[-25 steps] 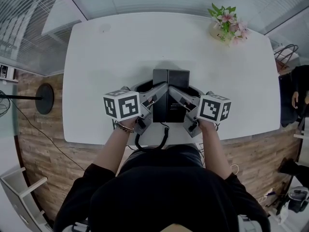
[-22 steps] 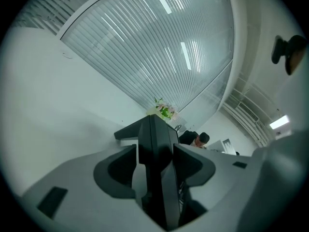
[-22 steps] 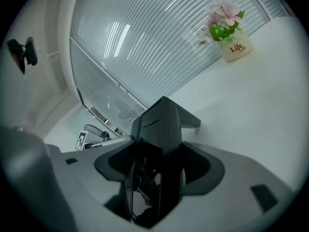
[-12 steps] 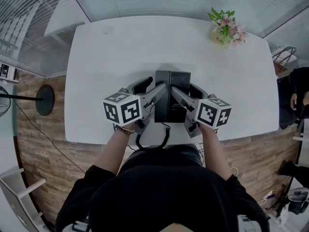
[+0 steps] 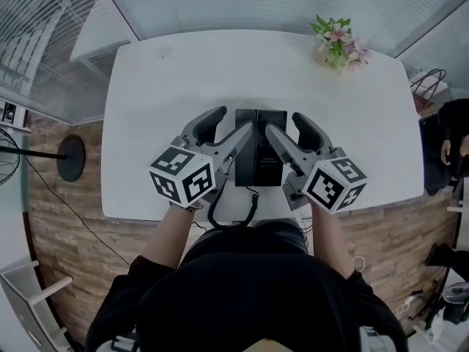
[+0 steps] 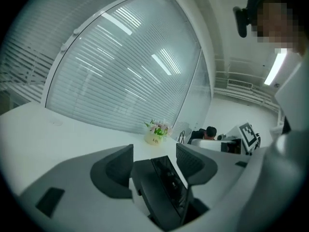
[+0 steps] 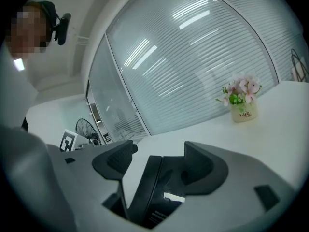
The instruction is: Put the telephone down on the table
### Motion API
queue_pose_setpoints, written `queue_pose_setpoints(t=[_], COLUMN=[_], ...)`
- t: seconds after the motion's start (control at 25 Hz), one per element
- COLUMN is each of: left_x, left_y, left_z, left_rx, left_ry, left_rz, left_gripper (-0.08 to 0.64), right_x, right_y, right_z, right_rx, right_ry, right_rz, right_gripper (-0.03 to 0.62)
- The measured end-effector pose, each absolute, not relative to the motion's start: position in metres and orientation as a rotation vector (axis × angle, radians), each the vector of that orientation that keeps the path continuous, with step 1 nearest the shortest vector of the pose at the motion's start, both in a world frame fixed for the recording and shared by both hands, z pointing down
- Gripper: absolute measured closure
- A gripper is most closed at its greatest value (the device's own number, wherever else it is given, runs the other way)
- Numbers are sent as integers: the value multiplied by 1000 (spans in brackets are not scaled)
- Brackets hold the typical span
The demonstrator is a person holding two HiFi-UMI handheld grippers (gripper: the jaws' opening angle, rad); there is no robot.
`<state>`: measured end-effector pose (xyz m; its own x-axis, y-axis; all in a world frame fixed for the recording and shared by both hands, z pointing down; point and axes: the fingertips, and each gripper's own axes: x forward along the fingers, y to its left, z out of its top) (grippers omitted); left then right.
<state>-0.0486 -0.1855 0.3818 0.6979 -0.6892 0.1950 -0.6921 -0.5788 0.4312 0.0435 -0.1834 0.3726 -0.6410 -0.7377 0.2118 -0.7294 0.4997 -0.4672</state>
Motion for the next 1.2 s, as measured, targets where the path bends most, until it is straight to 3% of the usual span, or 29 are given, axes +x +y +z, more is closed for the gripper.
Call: queue_pose_setpoints(t=[0.44, 0.96, 1.2], left_x=[-49, -53, -54], left_y=[-174, -166, -166], left_z=[322, 285, 277], left_rx=[2601, 2715, 2728], left_ry=[-1166, -1260, -1282], left_rz=[-111, -120, -142], left_gripper=[299, 316, 355], right_x=[38, 35, 41], right_y=[-165, -160, -161], right_z=[295, 256, 249], right_rx=[-1241, -1218, -1267], right_ry=[2714, 2708, 2694], right_rz=[-419, -201, -114], right_gripper=[276, 298, 352])
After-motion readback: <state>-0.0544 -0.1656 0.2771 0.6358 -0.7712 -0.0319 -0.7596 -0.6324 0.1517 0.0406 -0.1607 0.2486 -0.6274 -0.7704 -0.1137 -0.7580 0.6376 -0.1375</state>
